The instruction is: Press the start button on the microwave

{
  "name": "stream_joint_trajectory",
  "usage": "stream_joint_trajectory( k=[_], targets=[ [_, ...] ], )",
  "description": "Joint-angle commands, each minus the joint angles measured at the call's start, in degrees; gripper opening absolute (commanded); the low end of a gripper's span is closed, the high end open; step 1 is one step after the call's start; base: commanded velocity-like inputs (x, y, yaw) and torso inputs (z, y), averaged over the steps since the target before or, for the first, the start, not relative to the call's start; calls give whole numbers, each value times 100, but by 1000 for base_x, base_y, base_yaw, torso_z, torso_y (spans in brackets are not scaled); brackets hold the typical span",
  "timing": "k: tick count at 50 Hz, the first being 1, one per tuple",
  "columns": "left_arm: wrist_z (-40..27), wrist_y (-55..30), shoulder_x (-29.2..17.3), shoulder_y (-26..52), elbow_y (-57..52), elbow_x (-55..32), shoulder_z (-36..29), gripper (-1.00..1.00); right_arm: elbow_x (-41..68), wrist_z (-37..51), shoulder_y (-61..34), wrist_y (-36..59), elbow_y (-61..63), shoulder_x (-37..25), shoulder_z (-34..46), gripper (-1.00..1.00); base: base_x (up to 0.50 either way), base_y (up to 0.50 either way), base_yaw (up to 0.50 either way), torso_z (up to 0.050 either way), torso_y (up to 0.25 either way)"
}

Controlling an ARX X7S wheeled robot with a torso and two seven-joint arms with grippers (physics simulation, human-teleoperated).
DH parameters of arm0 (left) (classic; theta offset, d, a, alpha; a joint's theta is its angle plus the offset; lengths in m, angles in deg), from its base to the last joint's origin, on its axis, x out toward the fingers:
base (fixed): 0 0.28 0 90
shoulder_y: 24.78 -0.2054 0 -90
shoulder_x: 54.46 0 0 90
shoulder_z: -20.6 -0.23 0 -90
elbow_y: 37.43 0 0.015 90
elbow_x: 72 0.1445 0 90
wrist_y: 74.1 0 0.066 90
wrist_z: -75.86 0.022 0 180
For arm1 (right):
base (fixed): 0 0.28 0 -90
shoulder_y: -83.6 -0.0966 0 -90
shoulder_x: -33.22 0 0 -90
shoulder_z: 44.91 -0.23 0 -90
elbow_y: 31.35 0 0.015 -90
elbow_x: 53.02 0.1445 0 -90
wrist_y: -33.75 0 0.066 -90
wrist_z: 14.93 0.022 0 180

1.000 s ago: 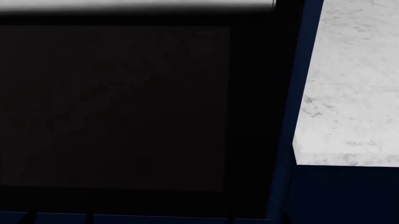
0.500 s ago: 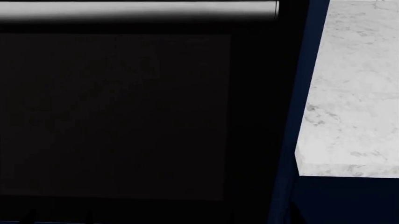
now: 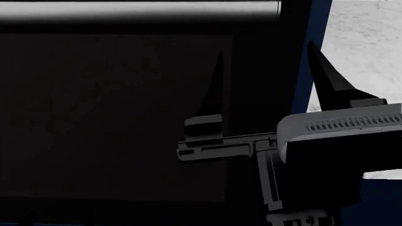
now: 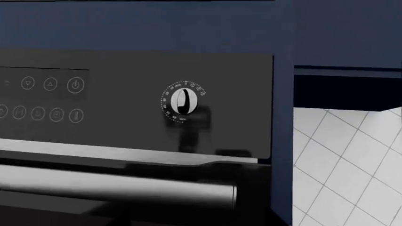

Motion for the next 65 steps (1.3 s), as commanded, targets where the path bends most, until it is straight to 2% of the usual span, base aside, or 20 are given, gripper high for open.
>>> stream_joint_trajectory(
  k=[1,7,21,22,40,65],
  targets=[
    [-19,86,-28,-1,87,-44,-46,100,1043,215,-3046,3076,618,296,-465,100,0,0,0,0,0],
    [-38,65,-45,14,93,-71,-69,100,1103,329,-4518,3574,-43,296,-118,100,0,0,0,0,0],
    [-94,77,-103,-7,64,-139,-77,100,866,-9,-5665,2557,-1670,-11,584,100,0,0,0,0,0],
    [-99,77,-108,-9,59,-150,-70,100,820,-21,-5708,2467,-1796,-30,625,-100,0,0,0,0,0],
    [-173,47,-191,-23,-35,-188,-109,100,379,-246,-6224,1315,-3403,-60,930,-100,0,0,0,0,0],
    [-221,245,-212,-74,150,-282,-145,100,-46,-706,-6868,-168,-5691,289,1462,-100,0,0,0,0,0]
  ],
)
